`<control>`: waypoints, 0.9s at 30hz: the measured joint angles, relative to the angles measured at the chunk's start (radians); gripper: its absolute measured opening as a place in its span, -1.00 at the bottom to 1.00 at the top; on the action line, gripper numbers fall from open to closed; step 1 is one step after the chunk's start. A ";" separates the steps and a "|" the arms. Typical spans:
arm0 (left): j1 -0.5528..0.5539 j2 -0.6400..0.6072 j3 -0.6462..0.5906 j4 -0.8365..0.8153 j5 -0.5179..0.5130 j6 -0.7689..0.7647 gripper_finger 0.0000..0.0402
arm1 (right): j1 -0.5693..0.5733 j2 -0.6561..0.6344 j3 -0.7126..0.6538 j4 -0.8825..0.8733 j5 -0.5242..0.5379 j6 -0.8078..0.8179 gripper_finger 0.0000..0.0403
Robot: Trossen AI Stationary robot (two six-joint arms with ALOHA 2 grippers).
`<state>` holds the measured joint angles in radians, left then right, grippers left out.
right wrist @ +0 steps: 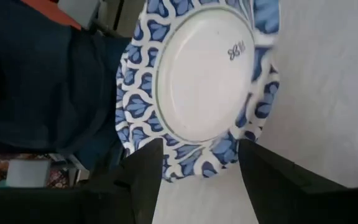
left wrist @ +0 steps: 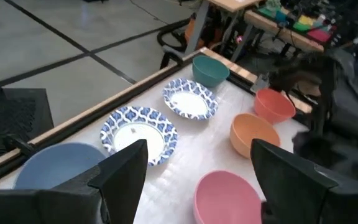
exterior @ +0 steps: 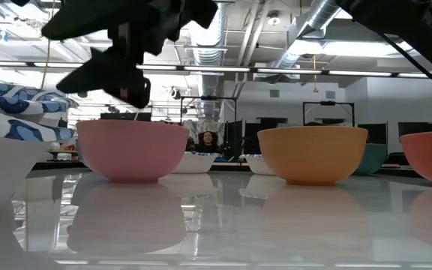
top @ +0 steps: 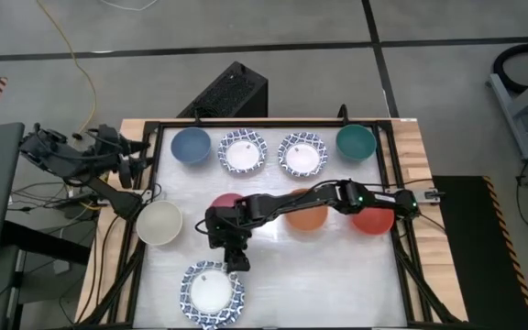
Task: Nest bowls inside each other
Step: Stack the blue patterned bowl on top of the other blue patterned bowl
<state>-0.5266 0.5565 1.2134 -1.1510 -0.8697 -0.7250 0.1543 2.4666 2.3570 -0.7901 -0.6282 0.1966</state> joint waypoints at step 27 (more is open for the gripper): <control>-0.290 0.310 -0.551 0.680 0.519 -0.256 0.37 | 0.269 -0.437 -0.010 -0.461 0.918 0.103 0.13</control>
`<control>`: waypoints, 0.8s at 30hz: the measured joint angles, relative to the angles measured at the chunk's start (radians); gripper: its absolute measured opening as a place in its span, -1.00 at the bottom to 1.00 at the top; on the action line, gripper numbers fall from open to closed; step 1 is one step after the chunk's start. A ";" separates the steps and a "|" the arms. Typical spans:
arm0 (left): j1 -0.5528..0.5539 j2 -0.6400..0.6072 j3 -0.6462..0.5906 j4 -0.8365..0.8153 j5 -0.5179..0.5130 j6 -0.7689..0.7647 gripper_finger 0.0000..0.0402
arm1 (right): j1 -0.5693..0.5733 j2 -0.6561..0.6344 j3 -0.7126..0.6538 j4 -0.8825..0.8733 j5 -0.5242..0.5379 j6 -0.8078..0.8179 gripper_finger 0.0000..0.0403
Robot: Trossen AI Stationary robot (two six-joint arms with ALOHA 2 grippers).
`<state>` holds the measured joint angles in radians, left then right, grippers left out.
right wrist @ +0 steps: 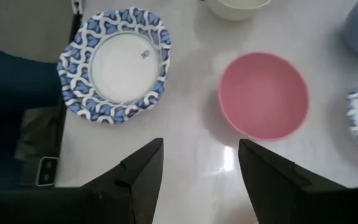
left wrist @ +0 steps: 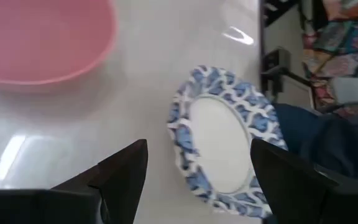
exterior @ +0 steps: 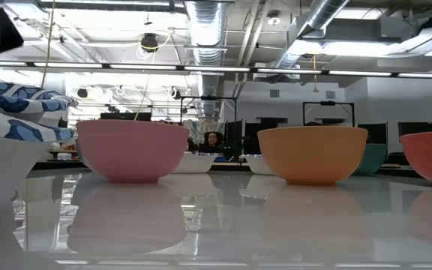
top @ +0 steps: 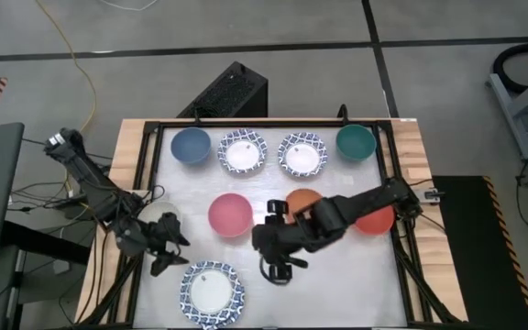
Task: Nest bowls inside each other
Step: Stack the blue patterned bowl on top of the other blue patterned bowl
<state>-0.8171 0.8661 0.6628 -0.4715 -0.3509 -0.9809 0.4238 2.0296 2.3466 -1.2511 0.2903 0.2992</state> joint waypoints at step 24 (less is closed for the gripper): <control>-0.054 0.249 -0.002 0.143 0.075 -0.087 0.37 | 0.019 0.003 0.000 -0.047 0.055 0.052 0.13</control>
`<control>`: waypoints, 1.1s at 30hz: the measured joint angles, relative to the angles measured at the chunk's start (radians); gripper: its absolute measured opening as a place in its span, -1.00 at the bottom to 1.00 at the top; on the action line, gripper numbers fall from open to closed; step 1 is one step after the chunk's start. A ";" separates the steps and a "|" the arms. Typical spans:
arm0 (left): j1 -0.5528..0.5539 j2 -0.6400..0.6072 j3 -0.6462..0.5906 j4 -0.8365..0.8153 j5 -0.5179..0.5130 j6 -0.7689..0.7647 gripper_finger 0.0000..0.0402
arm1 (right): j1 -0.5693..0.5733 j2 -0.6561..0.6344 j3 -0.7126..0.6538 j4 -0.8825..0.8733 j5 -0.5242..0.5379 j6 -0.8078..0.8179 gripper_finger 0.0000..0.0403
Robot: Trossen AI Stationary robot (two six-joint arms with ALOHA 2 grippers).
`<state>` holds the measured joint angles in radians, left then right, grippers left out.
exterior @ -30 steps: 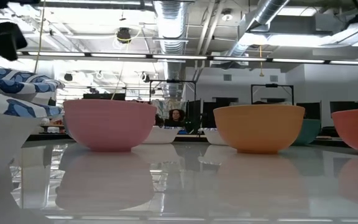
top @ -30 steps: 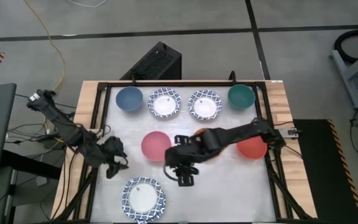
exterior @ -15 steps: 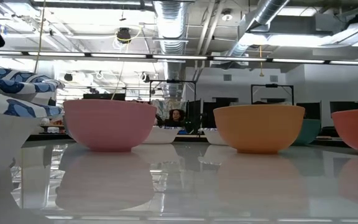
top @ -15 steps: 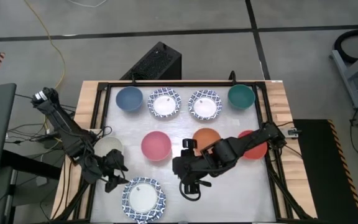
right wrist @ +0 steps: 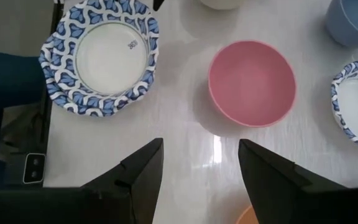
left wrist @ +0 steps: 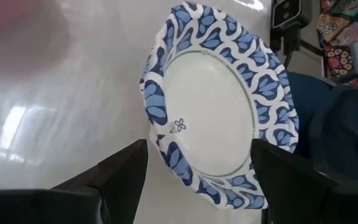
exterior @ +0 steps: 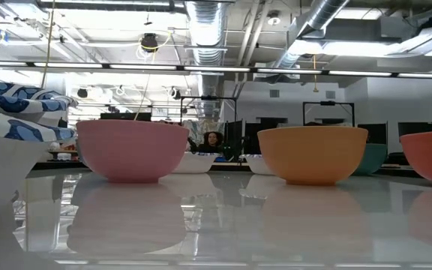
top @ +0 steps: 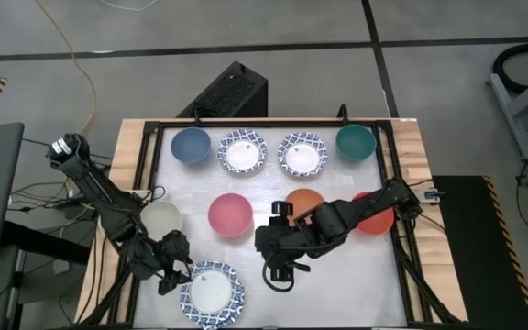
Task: Nest bowls inside each other
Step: Stack the blue patterned bowl on top of the other blue patterned bowl
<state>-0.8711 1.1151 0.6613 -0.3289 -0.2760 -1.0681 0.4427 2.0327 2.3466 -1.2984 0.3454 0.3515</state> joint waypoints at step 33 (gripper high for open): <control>-0.006 0.000 0.000 0.070 0.052 0.027 0.37 | 0.002 0.001 0.000 -0.007 -0.001 0.018 0.13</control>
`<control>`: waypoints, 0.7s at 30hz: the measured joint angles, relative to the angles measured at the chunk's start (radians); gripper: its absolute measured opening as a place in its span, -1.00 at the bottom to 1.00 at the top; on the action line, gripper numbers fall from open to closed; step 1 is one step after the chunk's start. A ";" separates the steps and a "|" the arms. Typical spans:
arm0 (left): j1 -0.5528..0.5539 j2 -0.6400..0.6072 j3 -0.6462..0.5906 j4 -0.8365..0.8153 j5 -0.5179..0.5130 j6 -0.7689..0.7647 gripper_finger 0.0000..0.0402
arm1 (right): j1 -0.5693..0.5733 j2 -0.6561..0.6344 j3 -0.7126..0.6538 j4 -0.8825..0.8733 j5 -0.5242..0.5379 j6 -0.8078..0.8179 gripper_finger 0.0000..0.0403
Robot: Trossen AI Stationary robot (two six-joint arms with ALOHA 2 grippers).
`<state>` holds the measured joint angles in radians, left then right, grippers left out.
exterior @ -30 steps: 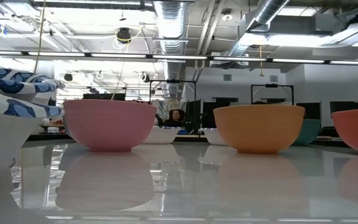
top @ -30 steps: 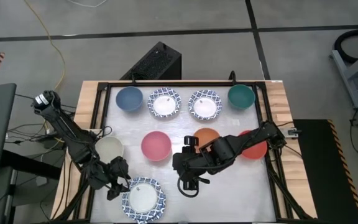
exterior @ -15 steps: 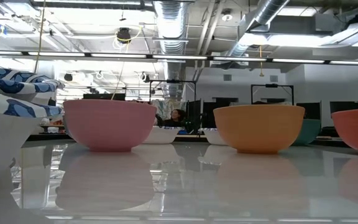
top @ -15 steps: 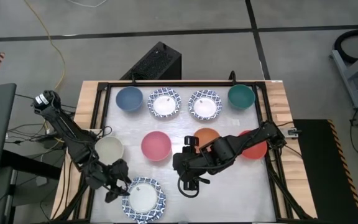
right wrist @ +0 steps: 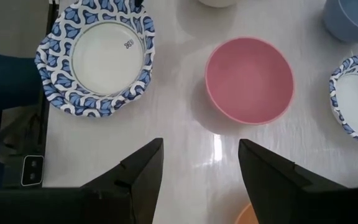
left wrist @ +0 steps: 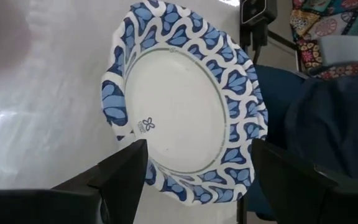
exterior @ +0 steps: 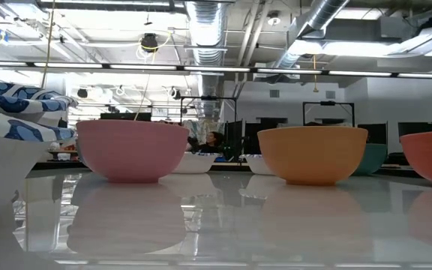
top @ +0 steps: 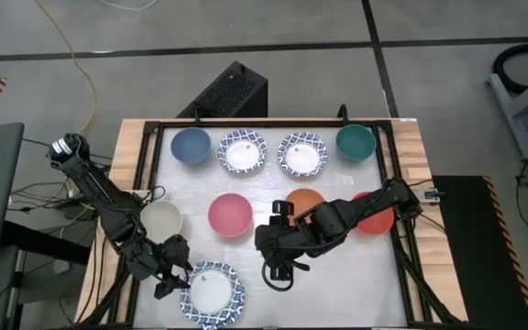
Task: Nest bowls inside each other
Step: Stack the blue patterned bowl on top of the other blue patterned bowl
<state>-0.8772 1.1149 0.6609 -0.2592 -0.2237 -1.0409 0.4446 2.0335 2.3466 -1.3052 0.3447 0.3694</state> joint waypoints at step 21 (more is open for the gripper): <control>0.001 -0.038 -0.084 0.149 -0.022 0.011 0.37 | -0.020 0.000 -0.049 0.017 0.071 -0.020 0.13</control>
<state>-0.8764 1.0766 0.5773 -0.1107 -0.2461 -1.0297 0.4244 2.0335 2.2975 -1.2881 0.4156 0.3492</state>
